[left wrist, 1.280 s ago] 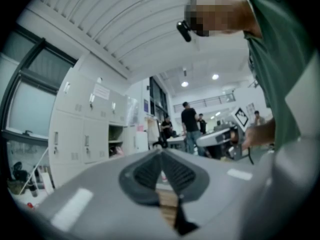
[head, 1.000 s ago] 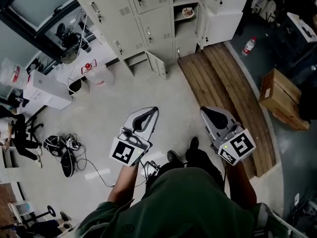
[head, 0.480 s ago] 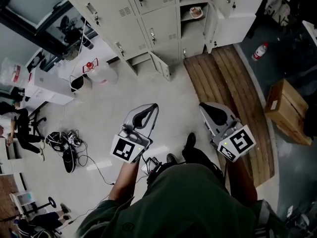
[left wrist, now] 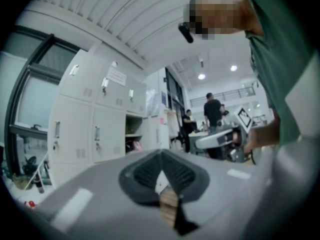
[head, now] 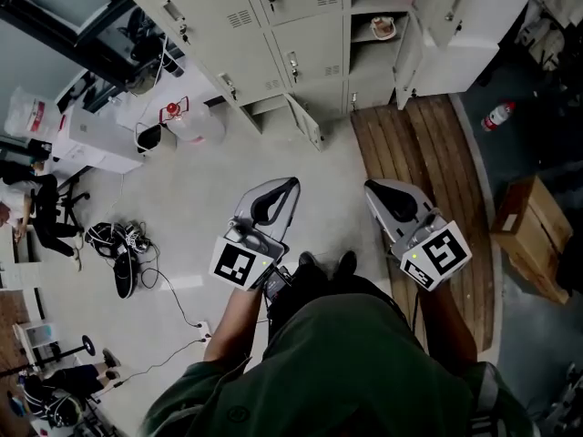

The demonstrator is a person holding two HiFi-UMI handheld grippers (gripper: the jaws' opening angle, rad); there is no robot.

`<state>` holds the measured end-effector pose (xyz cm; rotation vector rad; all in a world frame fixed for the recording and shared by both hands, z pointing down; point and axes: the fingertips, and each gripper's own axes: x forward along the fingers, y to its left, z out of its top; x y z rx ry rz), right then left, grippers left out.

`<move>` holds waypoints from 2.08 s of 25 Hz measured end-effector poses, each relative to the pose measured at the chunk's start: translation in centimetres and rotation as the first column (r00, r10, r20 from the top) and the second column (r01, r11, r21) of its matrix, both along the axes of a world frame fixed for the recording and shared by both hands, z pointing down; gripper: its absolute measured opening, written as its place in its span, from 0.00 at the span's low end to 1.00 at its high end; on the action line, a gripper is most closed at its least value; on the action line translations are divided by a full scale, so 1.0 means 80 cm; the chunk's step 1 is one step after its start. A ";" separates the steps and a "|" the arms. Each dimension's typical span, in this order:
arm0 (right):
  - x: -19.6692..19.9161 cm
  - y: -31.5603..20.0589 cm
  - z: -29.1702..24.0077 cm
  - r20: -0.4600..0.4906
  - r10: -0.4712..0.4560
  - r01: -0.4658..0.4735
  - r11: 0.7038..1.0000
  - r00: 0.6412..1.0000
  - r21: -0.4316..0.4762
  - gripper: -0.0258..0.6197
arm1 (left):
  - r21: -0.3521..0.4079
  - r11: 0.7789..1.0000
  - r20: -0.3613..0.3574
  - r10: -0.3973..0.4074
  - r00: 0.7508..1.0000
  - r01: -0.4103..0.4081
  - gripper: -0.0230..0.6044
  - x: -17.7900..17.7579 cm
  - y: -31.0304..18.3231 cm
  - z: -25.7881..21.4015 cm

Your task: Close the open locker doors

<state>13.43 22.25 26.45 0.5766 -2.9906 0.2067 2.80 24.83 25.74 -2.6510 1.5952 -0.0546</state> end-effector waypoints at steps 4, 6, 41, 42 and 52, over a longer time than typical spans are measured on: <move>-0.010 -0.021 0.009 -0.007 -0.009 0.009 1.000 1.000 -0.020 0.05 | -0.003 1.000 -0.007 -0.016 1.000 0.016 0.04 -0.012 -0.023 -0.001; -0.015 -0.034 0.014 -0.011 -0.003 0.003 1.000 1.000 -0.029 0.05 | -0.007 1.000 -0.018 -0.019 1.000 0.018 0.04 -0.020 -0.035 0.005; -0.163 -0.304 0.119 0.005 -0.056 0.056 0.995 0.998 -0.080 0.05 | -0.065 0.993 -0.068 -0.102 0.992 0.098 0.04 -0.167 -0.298 0.106; -0.164 -0.311 0.127 0.011 -0.074 0.075 0.993 0.997 -0.091 0.05 | -0.067 0.992 -0.062 -0.115 0.991 0.111 0.04 -0.166 -0.305 0.112; -0.186 -0.368 0.270 -0.005 -0.214 0.210 0.965 0.977 -0.156 0.05 | -0.097 0.967 -0.060 -0.241 0.969 0.234 0.04 -0.172 -0.354 0.231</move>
